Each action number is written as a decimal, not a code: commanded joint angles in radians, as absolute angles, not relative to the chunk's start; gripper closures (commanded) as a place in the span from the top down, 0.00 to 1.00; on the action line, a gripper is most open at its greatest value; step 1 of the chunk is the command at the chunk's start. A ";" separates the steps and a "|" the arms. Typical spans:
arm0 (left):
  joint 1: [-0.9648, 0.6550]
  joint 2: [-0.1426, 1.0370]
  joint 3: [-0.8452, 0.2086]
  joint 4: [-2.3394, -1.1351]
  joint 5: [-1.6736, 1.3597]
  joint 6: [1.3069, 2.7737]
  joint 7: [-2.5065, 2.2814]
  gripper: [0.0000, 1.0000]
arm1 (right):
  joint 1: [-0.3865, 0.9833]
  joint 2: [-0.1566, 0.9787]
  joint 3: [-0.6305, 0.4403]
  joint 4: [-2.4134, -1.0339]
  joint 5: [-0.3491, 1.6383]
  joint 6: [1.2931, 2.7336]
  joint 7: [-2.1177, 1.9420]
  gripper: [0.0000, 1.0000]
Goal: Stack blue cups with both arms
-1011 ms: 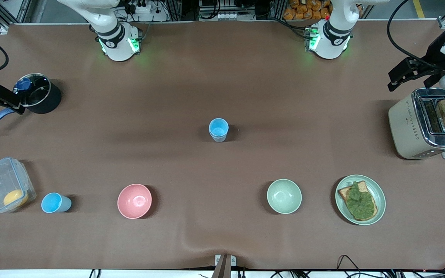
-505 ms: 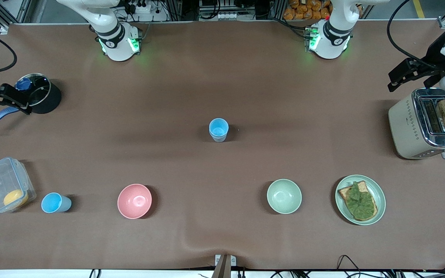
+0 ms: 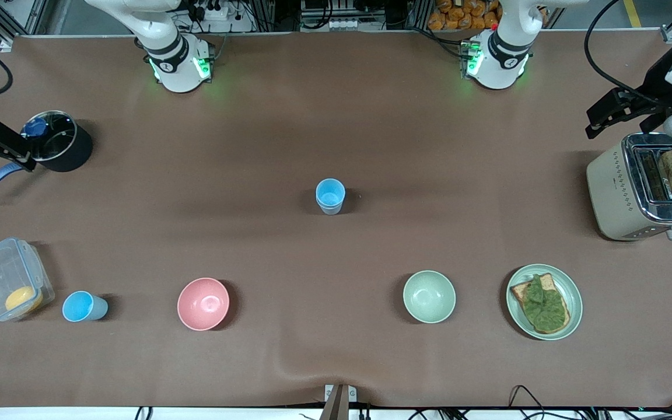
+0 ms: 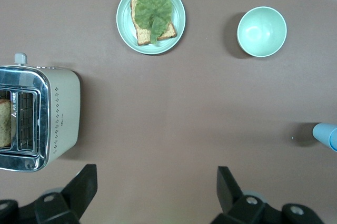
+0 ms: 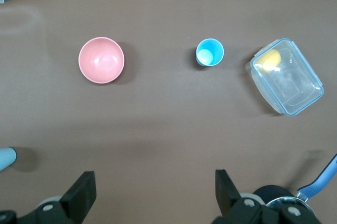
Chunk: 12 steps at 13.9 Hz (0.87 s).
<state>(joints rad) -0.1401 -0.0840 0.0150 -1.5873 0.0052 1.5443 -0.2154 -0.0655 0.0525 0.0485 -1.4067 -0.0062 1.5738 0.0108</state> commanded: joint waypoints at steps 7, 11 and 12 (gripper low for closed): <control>-0.133 -0.080 0.009 -1.572 -0.003 1.528 -0.232 1.00 | -0.155 0.041 0.048 -1.410 0.014 1.522 0.026 1.00; -0.140 -0.081 0.009 -1.569 -0.003 1.528 -0.232 1.00 | -0.149 0.032 0.057 -1.417 0.014 1.468 0.089 1.00; -0.143 -0.081 0.008 -1.569 -0.003 1.528 -0.232 1.00 | -0.149 0.028 0.057 -1.419 0.014 1.473 0.092 1.00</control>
